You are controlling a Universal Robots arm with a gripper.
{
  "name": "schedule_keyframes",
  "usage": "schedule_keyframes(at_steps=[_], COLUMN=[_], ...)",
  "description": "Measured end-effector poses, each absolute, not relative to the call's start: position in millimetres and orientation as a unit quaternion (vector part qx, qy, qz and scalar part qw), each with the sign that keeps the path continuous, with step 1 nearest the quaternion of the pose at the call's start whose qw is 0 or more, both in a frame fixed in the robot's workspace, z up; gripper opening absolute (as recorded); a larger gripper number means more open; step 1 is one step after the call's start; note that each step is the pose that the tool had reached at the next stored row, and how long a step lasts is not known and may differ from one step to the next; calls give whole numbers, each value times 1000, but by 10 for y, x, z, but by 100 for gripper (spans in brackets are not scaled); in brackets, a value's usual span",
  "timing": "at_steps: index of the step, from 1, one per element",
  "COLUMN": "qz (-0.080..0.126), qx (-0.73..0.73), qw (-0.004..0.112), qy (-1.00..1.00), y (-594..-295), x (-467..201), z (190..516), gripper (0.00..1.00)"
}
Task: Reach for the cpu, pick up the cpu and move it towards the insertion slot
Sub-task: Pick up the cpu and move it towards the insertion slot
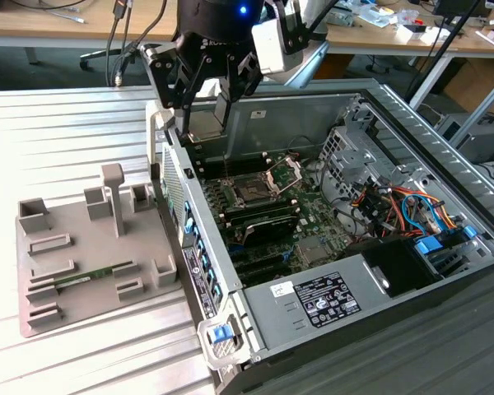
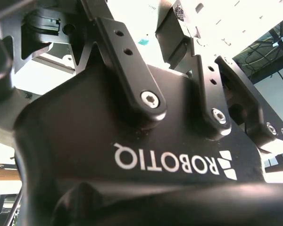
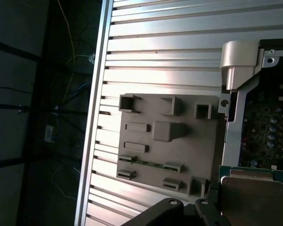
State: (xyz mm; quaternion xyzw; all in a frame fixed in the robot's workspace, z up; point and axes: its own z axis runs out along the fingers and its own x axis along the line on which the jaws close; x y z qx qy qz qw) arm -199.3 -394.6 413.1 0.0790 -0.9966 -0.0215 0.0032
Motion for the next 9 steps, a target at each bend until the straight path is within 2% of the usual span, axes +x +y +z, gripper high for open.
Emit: schedule_keyframes(at_steps=[9], qz=[-21], qx=[79], qw=[3], qy=[-997], y=[-3947], x=[-1948], z=[4131], gripper=[55])
